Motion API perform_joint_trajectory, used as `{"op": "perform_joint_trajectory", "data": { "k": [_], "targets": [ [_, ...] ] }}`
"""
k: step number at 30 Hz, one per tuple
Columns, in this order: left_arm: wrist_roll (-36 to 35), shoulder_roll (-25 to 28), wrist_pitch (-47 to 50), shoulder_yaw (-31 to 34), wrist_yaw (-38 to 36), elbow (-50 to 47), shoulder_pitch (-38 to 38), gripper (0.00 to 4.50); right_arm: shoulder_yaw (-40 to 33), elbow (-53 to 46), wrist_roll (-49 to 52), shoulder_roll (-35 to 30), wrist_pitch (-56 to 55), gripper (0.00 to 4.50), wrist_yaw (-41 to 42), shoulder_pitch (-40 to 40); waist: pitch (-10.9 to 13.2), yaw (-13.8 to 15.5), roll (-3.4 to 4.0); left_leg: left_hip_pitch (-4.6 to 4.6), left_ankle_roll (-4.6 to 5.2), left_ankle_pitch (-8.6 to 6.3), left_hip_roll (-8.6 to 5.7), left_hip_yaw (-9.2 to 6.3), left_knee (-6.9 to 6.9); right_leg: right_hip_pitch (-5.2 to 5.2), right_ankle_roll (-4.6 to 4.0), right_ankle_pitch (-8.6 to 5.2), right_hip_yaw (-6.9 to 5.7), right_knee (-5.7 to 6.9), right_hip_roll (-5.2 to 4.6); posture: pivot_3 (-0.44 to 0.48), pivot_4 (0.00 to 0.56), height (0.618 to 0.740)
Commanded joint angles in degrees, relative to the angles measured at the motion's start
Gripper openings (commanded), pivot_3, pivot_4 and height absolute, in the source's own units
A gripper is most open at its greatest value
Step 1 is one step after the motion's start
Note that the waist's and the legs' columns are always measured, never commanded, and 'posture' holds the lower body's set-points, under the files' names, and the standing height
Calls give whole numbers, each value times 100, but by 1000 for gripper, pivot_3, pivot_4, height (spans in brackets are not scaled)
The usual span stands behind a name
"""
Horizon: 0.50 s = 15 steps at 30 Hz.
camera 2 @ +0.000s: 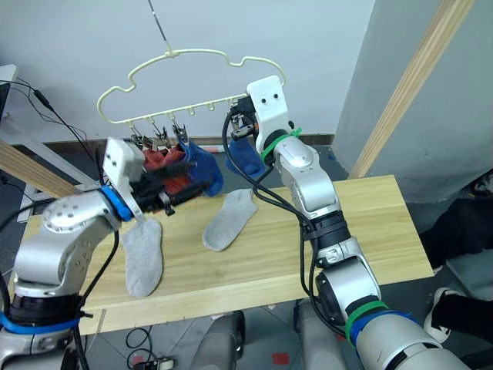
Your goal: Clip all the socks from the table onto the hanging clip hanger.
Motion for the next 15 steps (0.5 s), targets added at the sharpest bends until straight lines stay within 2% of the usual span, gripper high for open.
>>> {"op": "perform_joint_trajectory", "data": {
  "k": [1, 3, 8, 15],
  "targets": [
    [551, -215, -520, -378, 224, 148, 352, 3711, -46, -91, 86, 34, -63, 138, 14, -218, 0, 12, 0, 0, 0, 0, 0, 0, 0, -1, 0, 0, 1, 5, 0, -15, 326, 740],
    [956, -455, -825, -688, 438, 611, 418, 4156, -54, -77, 90, 32, -56, 138, 20, -246, 0, 23, 0, 4, 0, 0, -2, 1, 5, 0, 0, 0, 2, 13, -2, -19, 330, 740],
    [1804, -1136, -1674, -1316, 836, 2308, -48, 4176, -26, -137, 90, 28, 7, 138, 46, -245, 0, 51, 0, 7, 0, 1, -4, 4, 19, -1, 0, -1, 4, 33, 0, -36, 328, 740],
    [2161, -1766, -2685, -1361, 1073, 4143, -939, 4176, -1, -244, 75, 49, 95, 138, 35, -208, -1, 28, -2, 7, 0, 1, -2, 4, 21, -4, -1, 0, 3, 45, -1, -64, 330, 740]
  ]
}}
